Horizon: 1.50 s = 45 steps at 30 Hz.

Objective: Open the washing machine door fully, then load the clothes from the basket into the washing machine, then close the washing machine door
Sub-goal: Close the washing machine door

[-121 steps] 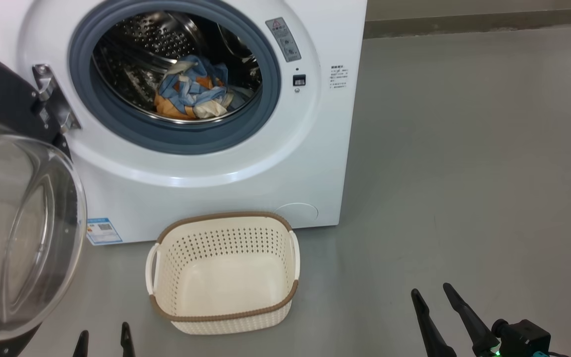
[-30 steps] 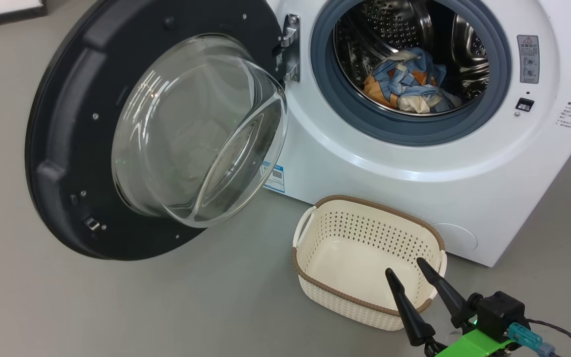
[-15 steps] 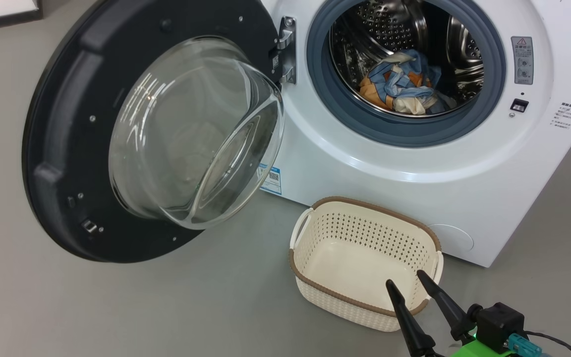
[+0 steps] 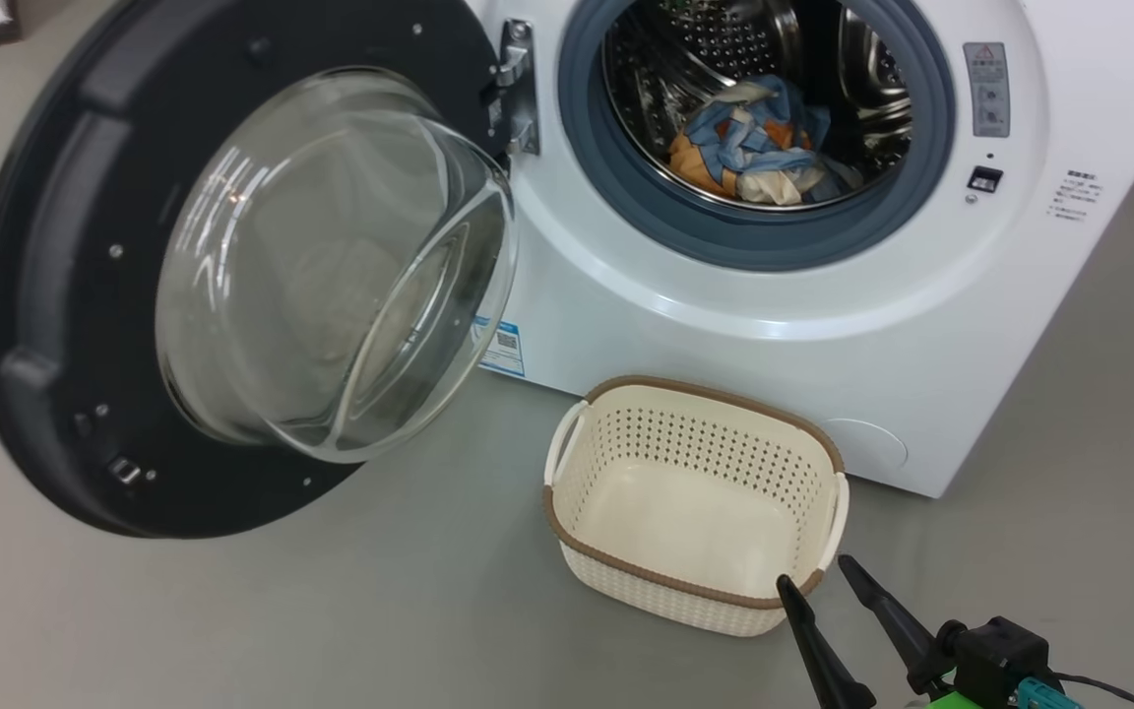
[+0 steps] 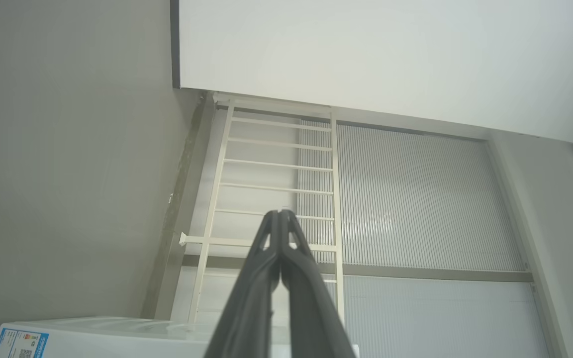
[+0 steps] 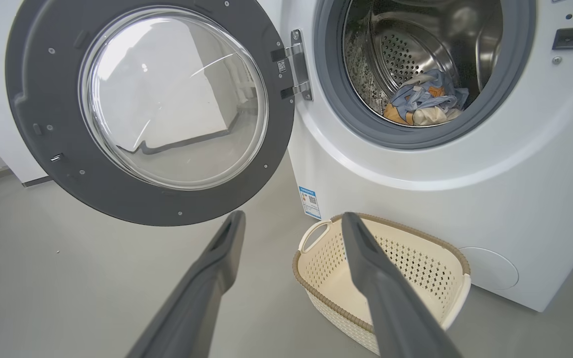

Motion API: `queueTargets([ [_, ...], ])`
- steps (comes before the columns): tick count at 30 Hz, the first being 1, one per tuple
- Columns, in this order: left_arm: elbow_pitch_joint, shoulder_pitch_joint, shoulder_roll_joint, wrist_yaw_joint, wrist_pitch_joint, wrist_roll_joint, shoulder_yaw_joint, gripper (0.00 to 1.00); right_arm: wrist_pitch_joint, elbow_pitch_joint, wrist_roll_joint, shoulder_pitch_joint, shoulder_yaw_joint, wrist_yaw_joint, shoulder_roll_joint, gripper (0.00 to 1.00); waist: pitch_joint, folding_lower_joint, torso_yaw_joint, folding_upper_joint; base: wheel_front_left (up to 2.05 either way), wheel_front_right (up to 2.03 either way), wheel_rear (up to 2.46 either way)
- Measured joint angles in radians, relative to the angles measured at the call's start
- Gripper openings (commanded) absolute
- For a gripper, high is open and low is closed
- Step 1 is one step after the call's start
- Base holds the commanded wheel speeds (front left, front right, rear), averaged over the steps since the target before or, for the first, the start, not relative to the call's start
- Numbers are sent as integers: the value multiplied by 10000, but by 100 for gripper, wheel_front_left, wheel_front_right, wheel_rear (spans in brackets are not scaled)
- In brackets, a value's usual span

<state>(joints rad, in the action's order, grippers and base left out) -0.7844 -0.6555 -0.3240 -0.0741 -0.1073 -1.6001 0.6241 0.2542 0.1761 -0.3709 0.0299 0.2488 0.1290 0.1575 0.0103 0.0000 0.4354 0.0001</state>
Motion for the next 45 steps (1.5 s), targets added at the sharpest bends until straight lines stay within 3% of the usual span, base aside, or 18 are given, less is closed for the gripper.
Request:
queueTargets([
  [9, -679, -285, -132, -437, -706, -437, 232, 0, 0, -8, 15, -75, 63, 0, 328, 100, -513, 0, -449, 0, 0, 0, 0],
  [27, -568, -315, -138, -466, -2454, -631, 370, 0, 0, -38, 88, -529, 21, 0, 656, 100, -1666, 0, -1216, 0, 0, 0, 0],
  [37, -483, 7, -104, -495, -3820, -639, 272, 0, 0, -23, 88, -529, -21, 0, 667, 100, -1573, 0, -1108, 0, 0, 0, 0],
  [45, 153, 521, 284, -497, -5279, -949, 222, 0, 0, -6, 86, -518, 65, 0, 748, 100, -1257, 0, -970, 0, 0, 0, 0],
])
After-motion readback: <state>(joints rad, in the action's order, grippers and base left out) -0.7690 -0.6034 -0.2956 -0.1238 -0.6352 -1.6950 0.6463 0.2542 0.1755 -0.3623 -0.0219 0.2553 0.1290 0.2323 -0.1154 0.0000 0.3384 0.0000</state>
